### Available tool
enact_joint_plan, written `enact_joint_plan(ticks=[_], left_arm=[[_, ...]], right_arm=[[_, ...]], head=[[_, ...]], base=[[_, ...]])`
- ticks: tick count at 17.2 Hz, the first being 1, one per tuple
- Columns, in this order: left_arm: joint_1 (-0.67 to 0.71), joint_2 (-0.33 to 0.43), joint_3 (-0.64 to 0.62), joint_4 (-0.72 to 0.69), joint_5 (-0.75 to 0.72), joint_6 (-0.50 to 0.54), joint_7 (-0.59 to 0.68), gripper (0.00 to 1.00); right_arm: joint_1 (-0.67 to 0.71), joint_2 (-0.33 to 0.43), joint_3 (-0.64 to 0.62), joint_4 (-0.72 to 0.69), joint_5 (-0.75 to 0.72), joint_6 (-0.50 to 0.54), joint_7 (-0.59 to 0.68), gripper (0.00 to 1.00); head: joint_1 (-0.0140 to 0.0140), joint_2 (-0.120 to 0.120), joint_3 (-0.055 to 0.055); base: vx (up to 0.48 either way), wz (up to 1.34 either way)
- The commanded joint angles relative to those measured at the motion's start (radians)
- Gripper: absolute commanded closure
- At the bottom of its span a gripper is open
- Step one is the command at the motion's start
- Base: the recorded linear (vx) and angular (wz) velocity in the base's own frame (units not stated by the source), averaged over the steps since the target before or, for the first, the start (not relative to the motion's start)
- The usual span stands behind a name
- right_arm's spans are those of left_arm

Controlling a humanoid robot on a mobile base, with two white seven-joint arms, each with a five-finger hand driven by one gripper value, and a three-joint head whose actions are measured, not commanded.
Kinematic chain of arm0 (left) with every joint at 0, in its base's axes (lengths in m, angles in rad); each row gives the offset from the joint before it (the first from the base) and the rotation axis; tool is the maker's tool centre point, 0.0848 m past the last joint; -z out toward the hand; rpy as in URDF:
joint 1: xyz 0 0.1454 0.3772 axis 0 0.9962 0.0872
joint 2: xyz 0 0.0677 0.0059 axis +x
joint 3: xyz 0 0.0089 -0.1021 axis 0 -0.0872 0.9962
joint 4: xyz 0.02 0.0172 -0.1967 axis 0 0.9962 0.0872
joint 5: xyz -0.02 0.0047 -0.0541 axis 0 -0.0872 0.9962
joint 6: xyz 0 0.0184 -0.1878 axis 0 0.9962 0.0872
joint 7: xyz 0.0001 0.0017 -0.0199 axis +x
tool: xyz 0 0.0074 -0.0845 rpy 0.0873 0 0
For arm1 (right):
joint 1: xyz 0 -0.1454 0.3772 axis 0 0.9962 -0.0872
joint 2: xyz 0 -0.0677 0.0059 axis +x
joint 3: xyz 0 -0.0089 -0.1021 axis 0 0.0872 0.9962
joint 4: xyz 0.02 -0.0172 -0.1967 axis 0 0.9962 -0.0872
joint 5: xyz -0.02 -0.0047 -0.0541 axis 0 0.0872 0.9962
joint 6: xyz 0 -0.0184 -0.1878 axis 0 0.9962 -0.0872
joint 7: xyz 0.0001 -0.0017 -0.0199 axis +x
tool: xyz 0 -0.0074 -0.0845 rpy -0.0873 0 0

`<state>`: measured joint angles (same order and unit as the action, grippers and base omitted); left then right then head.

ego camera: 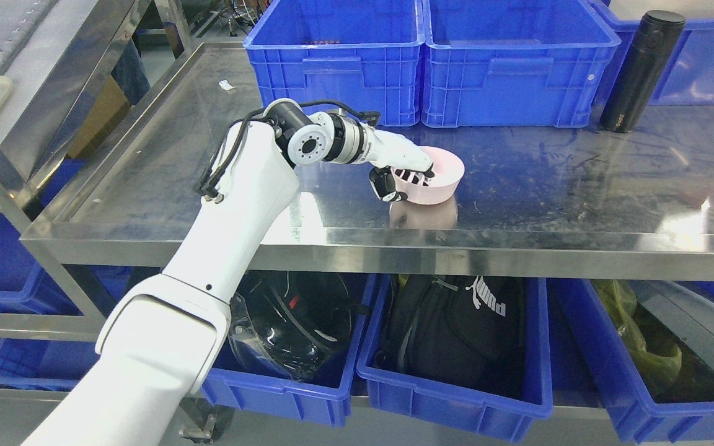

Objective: Stack pink IKEA bowl on shelf middle layer
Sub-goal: 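Lift the pink bowl off the shelf with the left hand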

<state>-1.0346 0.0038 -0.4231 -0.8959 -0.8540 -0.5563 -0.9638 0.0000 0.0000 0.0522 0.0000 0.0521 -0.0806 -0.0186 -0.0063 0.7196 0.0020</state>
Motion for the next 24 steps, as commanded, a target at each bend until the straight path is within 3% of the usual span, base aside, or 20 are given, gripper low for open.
enact_joint_plan(ticks=[1, 7, 13, 24], left_arm=[[-0.001, 0.014, 0.326, -0.046, 0.007, -0.114, 0.000, 1.00], [0.076, 0.014, 0.421, -0.352, 0.134, -0.165, -0.001, 1.00], [0.243, 0.014, 0.429, -0.570, 0.223, -0.229, 0.026, 1.00], [0.389, 0.014, 0.225, -0.624, 0.311, -0.229, 0.082, 1.00]], right_arm=[[0.005, -0.017, 0.000, -0.017, 0.000, -0.001, 0.000, 0.00], [0.003, -0.017, 0.000, -0.017, 0.000, -0.001, 0.000, 0.00], [0.005, -0.017, 0.000, -0.017, 0.000, -0.001, 0.000, 0.00], [0.003, -0.017, 0.000, -0.017, 0.000, -0.001, 0.000, 0.00]], head=[[0.0000, 0.000, 0.000], [0.0000, 0.000, 0.000], [0.0000, 0.000, 0.000], [0.0000, 0.000, 0.000]], base=[[0.000, 0.00], [0.000, 0.00], [0.006, 0.05], [-0.022, 0.92]])
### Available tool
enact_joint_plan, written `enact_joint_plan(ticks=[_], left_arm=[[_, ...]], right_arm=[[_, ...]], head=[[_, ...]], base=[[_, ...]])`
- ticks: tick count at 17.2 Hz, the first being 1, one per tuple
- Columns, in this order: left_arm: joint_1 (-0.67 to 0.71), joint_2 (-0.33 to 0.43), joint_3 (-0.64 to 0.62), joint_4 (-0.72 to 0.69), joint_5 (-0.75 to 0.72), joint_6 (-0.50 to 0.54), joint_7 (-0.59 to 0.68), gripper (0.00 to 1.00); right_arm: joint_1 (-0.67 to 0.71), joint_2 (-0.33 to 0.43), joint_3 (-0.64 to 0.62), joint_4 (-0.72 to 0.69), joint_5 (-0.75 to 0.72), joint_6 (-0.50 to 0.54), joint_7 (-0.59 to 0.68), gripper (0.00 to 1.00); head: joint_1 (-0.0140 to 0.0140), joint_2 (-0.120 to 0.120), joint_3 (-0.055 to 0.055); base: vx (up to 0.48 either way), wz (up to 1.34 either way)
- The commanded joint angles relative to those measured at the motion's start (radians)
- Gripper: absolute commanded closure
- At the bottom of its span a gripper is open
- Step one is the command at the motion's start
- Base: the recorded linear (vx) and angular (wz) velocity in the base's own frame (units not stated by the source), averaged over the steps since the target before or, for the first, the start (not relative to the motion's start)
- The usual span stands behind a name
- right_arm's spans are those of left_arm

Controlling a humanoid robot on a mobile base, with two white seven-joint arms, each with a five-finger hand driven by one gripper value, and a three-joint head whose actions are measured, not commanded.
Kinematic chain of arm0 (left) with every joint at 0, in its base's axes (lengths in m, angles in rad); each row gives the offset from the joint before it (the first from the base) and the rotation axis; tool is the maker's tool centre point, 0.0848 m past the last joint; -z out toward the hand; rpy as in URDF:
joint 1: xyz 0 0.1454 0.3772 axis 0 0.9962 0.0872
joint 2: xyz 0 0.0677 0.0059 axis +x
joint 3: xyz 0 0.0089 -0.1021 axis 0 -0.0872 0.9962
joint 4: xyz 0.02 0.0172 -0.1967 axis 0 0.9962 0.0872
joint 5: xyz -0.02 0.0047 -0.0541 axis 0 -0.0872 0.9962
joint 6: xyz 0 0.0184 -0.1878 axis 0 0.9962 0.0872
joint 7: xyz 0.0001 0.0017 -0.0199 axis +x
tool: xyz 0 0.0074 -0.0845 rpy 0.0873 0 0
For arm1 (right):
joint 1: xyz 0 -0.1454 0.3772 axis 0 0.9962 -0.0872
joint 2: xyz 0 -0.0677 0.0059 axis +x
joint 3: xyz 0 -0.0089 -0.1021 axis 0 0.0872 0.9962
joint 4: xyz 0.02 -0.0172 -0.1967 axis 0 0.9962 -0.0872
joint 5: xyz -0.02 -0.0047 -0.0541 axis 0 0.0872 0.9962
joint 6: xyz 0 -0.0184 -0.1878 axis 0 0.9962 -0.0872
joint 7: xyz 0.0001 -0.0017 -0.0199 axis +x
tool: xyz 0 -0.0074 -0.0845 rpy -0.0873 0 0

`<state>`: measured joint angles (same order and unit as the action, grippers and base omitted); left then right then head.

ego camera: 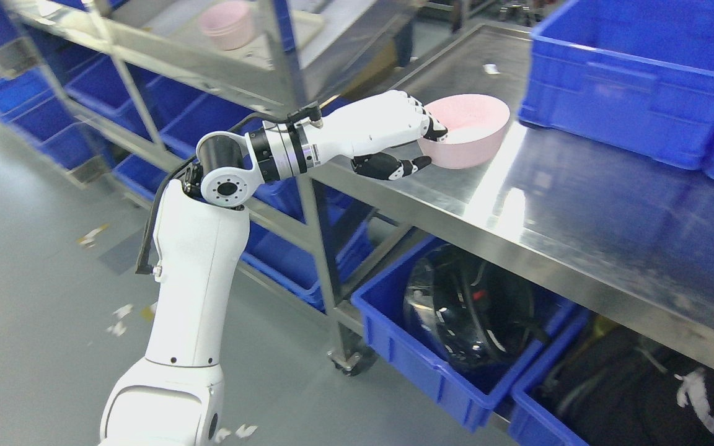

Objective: Stack pink IKEA bowl on shelf middle layer
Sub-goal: 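Lift the pink bowl off the shelf with the left hand, then hold the pink bowl raised in the left hand while the robot drives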

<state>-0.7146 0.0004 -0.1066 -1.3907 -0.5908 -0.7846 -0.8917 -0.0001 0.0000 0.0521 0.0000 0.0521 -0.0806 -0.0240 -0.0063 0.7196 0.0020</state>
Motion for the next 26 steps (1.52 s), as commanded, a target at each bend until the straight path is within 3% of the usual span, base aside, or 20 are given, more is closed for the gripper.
enact_joint_plan(ticks=[1, 12, 26], left_arm=[[0.078, 0.017, -0.106, -0.132, 0.048, -0.001, 0.014, 1.00], [0.086, 0.017, -0.117, -0.166, 0.083, -0.001, 0.028, 0.99], [0.086, 0.017, -0.117, -0.166, 0.101, -0.001, 0.028, 0.98]], right_arm=[[0.003, -0.017, 0.000, -0.017, 0.000, -0.001, 0.006, 0.00], [0.003, -0.017, 0.000, -0.017, 0.000, -0.001, 0.006, 0.00], [0.003, -0.017, 0.000, -0.017, 0.000, -0.001, 0.006, 0.00]], head=[[0.0000, 0.000, 0.000], [0.0000, 0.000, 0.000], [0.0000, 0.000, 0.000]], base=[[-0.055, 1.26], [-0.008, 1.16], [0.154, 0.22]])
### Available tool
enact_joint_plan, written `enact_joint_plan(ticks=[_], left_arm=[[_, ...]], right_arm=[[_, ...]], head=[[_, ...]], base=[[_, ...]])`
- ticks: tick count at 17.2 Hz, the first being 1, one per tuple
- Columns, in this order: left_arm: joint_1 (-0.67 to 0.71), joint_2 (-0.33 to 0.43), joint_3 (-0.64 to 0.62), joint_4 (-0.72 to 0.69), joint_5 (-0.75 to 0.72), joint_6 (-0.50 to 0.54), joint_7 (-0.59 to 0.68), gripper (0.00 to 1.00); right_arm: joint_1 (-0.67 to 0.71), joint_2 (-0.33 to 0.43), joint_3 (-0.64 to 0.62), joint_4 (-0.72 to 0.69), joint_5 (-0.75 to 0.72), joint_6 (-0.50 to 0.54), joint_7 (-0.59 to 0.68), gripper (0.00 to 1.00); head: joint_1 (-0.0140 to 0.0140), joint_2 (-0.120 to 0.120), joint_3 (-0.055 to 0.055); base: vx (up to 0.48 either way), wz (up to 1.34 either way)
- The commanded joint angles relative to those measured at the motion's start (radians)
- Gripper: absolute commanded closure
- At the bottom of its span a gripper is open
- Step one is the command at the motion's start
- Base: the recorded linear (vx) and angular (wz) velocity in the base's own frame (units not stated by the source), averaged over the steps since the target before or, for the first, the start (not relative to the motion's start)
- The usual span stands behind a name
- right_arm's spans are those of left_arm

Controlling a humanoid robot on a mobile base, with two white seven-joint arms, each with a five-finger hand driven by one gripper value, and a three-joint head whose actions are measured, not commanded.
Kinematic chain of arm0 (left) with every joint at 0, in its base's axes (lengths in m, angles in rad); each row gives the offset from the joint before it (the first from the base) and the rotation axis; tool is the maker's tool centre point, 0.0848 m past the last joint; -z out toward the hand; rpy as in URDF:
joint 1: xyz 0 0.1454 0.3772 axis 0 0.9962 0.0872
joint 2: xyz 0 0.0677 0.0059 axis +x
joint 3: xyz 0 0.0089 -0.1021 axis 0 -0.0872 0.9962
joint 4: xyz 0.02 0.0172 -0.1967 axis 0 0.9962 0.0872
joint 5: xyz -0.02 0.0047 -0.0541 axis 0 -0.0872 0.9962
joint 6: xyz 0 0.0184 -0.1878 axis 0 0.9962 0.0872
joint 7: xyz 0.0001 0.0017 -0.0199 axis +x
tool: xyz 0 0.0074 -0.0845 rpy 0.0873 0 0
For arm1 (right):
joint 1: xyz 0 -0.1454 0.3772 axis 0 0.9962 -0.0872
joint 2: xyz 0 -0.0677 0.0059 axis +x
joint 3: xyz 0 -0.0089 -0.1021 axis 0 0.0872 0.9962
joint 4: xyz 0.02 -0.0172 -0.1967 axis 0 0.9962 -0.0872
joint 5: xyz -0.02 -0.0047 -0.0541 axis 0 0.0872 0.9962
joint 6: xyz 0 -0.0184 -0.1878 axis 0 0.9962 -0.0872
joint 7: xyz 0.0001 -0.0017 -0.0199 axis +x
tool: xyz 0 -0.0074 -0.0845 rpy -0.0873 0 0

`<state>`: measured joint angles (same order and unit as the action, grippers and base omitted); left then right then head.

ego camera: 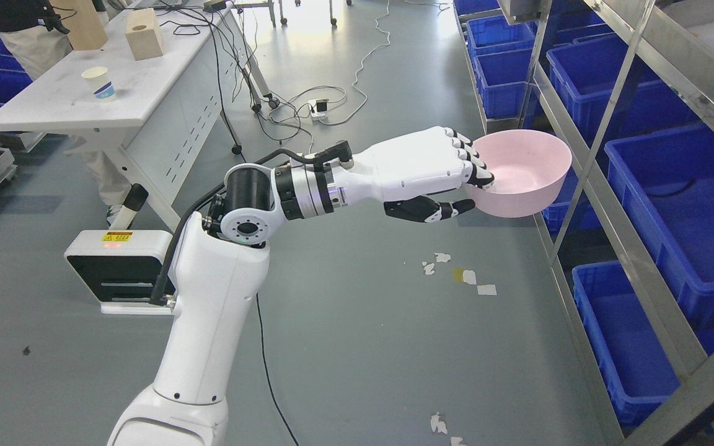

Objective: Stack pink IKEA bowl on shelf middle layer
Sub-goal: 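Hold the pink bowl raised in the left hand while the robot drives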

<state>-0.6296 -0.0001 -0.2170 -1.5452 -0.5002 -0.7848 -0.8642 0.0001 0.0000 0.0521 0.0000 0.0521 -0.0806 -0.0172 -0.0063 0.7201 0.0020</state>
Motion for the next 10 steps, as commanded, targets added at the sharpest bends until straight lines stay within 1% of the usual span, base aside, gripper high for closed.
enact_joint_plan(ticks=[1, 4, 10], left_arm=[[0.001, 0.018, -0.007, -0.012, 0.014, -0.001, 0.001, 0.98], [0.001, 0.018, -0.007, -0.012, 0.014, -0.001, 0.001, 0.98], [0.001, 0.018, -0.007, -0.010, 0.014, -0.001, 0.001, 0.98]], right_arm=[[0.003, -0.017, 0.000, -0.017, 0.000, -0.001, -0.001, 0.00], [0.003, -0.017, 0.000, -0.017, 0.000, -0.001, -0.001, 0.00], [0.003, -0.017, 0.000, -0.017, 0.000, -0.001, -0.001, 0.00]], head=[[0.0000, 0.000, 0.000], [0.0000, 0.000, 0.000], [0.0000, 0.000, 0.000]], base=[[0.358, -0.05], [0.361, -0.05], [0.417, -0.05]])
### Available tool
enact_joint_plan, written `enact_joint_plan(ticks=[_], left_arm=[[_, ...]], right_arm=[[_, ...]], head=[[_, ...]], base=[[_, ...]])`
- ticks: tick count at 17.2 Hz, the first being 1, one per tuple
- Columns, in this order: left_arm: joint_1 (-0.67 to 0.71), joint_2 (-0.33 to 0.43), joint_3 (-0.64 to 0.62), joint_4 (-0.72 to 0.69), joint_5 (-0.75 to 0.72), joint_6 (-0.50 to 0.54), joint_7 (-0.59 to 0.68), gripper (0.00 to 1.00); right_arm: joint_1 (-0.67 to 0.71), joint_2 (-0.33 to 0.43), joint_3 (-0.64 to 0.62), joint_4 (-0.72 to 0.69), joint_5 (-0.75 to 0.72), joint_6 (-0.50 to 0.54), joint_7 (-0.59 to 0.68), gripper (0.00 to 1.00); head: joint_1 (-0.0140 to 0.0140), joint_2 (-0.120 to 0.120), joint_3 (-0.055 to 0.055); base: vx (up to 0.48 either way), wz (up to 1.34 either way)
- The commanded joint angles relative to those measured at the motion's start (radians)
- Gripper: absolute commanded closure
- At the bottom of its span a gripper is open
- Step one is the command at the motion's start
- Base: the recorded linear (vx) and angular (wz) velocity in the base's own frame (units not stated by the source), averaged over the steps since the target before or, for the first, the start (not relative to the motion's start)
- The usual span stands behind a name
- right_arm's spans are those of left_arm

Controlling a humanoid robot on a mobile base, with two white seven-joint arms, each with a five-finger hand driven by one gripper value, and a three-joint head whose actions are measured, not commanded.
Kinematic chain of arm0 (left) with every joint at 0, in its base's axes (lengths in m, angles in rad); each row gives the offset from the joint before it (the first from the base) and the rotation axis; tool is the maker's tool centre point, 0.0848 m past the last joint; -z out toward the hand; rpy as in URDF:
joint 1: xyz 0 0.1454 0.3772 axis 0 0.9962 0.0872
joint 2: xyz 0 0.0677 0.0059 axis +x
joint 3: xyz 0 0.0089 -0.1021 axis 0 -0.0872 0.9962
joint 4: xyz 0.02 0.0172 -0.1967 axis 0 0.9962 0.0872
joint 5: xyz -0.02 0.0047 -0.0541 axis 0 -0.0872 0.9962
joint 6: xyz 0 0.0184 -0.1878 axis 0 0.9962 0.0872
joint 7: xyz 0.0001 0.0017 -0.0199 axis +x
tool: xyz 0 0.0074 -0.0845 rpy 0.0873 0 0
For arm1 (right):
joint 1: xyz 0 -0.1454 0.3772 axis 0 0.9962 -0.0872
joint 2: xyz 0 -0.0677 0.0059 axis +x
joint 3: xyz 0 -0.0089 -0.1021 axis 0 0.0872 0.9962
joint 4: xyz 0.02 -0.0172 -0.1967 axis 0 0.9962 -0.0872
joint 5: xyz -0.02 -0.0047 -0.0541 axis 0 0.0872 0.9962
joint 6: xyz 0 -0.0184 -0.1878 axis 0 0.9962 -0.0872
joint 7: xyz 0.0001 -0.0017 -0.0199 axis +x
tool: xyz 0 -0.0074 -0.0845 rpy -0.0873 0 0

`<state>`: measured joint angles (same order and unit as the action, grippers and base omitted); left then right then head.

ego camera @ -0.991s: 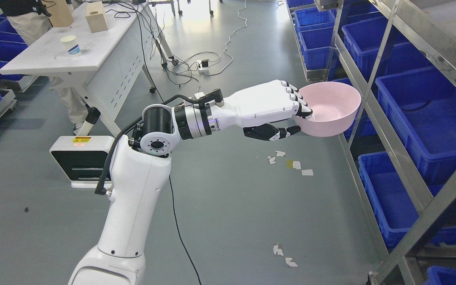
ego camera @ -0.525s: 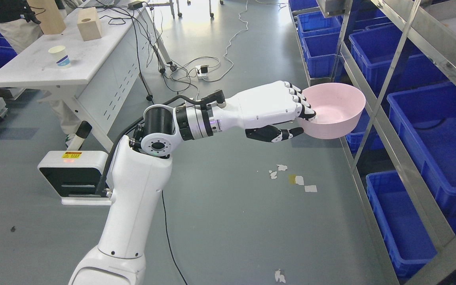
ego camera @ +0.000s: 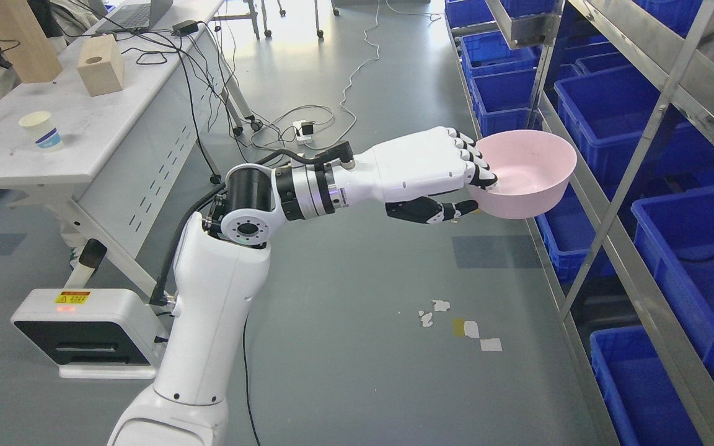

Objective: Stack pink IKEA bowl on shelf middle layer
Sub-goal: 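Hold the pink bowl raised in the left hand while the robot drives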

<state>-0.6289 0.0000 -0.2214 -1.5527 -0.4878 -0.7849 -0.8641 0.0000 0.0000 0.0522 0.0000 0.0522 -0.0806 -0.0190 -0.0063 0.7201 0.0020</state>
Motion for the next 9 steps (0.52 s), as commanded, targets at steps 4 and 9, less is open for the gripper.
enact_joint_plan(ticks=[4, 9], left_arm=[[0.000, 0.017, -0.003, -0.004, 0.002, 0.000, 0.000, 0.97], [0.000, 0.017, -0.001, -0.003, 0.002, 0.000, 0.000, 0.97]], right_arm=[[0.003, -0.017, 0.000, -0.017, 0.000, -0.001, 0.001, 0.00], [0.003, -0.017, 0.000, -0.017, 0.000, -0.001, 0.001, 0.00]], head=[[0.0000, 0.000, 0.000], [0.0000, 0.000, 0.000]], base=[[0.332, 0.06], [0.302, 0.05]])
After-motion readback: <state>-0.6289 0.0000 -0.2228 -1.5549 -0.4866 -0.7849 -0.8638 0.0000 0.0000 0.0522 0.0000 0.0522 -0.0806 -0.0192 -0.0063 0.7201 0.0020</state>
